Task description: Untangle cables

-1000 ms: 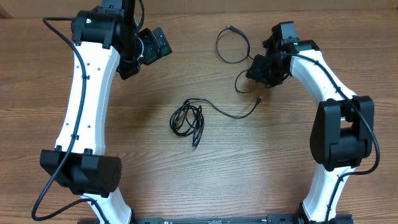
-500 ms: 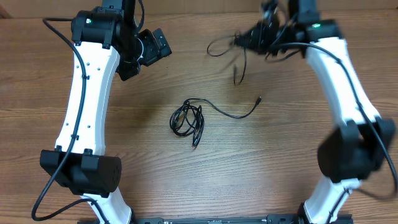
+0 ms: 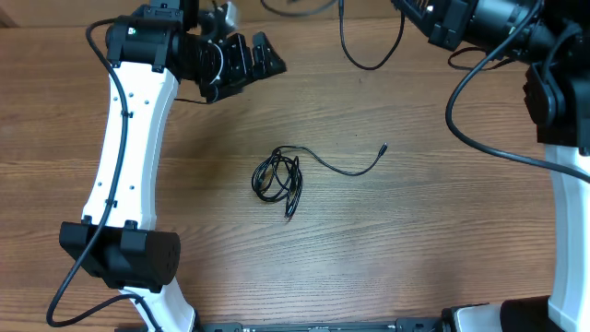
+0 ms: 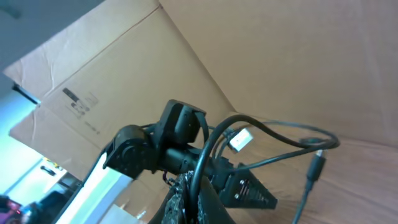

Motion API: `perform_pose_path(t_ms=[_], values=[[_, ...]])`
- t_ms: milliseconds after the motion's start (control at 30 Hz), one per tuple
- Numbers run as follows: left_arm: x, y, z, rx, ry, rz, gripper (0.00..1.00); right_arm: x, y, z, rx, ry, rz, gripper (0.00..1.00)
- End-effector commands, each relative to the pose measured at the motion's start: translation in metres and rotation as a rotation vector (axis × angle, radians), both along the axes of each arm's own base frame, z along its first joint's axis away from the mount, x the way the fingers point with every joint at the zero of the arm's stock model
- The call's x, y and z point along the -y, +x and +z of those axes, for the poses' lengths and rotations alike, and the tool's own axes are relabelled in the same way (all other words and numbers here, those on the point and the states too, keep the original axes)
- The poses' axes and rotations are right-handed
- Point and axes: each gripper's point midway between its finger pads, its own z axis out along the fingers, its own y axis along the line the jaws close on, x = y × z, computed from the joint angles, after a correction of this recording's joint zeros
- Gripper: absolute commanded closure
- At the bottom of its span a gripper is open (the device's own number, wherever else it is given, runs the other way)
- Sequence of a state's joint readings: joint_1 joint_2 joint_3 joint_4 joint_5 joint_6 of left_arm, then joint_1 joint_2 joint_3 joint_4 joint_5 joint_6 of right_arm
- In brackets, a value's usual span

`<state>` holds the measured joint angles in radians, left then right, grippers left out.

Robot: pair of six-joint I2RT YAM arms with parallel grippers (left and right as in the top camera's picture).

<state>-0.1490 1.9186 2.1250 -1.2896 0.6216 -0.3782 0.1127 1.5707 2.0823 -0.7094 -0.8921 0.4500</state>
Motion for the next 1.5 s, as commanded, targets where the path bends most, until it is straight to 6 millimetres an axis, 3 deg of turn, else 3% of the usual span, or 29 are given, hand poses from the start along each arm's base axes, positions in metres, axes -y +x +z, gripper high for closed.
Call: perform_pose_path(t_ms=[0,167,267,433,667,867,1167,1233,1367,1467], values=[[0.018,-0.015,0.025,0.108,-0.085,-0.167,0.0,0.001,0.015,-0.015,-0.088,0.017,-0.022,0.96],[0.033,-0.028,0.042,0.087,-0.226,-0.231,0.0,0.022,0.037,-0.038,-0.171,-0.032,-0.217,0.96],[0.039,-0.031,0.057,0.094,-0.318,-0.262,0.0,0.023,0.036,-0.041,-0.186,-0.037,-0.222,0.96],[0.027,-0.015,0.067,0.04,-0.384,-0.147,0.0,0.021,0.032,-0.049,-0.218,-0.049,-0.205,0.96],[0.022,-0.003,0.069,-0.224,-0.472,0.11,0.03,-0.005,0.01,-0.045,-0.115,-0.095,-0.027,0.96],[0.019,0.009,0.07,-0.284,-0.495,0.226,0.1,-0.029,-0.002,-0.046,-0.038,-0.145,0.046,0.96],[0.029,-0.002,0.043,-0.345,-0.368,0.298,0.12,-0.035,0.016,-0.041,0.035,-0.193,-0.079,0.96],[0.032,-0.003,0.041,-0.336,-0.348,0.295,0.16,-0.036,0.018,-0.037,0.057,-0.186,-0.081,0.96],[0.038,-0.009,0.037,-0.354,-0.325,0.292,0.36,-0.032,0.025,-0.034,0.076,-0.19,-0.121,0.96],[0.031,-0.008,0.029,-0.324,-0.267,0.305,0.49,-0.024,0.034,-0.035,0.079,-0.206,-0.185,0.96]])
